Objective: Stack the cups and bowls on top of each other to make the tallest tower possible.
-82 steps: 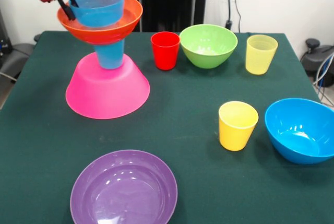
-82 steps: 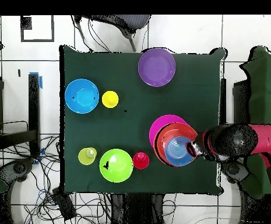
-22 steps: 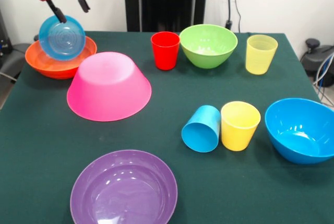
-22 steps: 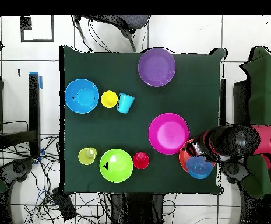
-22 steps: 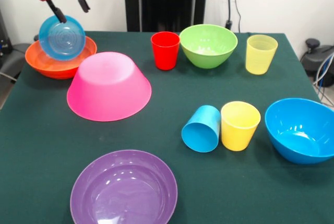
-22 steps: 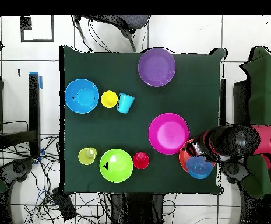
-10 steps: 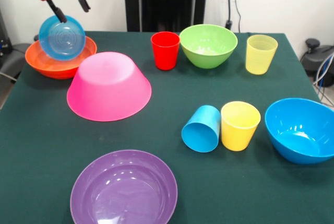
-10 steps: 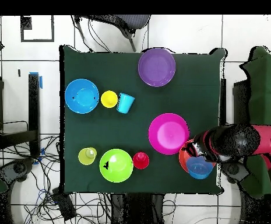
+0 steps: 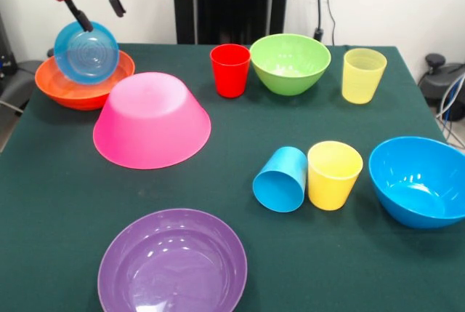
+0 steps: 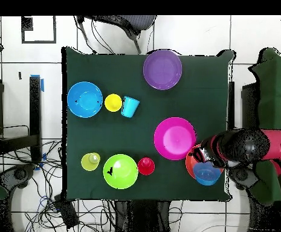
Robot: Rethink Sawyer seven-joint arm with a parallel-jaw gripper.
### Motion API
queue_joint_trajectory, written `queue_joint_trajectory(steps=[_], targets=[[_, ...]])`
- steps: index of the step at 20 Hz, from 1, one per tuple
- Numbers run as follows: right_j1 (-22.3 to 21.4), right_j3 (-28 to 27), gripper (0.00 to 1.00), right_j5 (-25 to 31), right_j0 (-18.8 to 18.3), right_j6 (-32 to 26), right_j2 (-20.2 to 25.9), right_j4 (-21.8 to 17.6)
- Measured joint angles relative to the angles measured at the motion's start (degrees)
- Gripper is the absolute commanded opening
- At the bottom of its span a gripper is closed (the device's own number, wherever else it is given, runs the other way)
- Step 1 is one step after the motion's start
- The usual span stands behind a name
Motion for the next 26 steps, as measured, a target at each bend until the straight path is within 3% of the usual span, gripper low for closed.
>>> queue_joint_trajectory(steps=[17,23,26], targets=[[0.0,0.0,1.0,0.0,0.0,0.0,0.0,-0.4],[0.0,0.0,1.0,0.0,-0.6,0.0,-0.1,-2.3],[0.0,0.0,1.0,0.0,-1.0,0.0,-0.6,-5.2]])
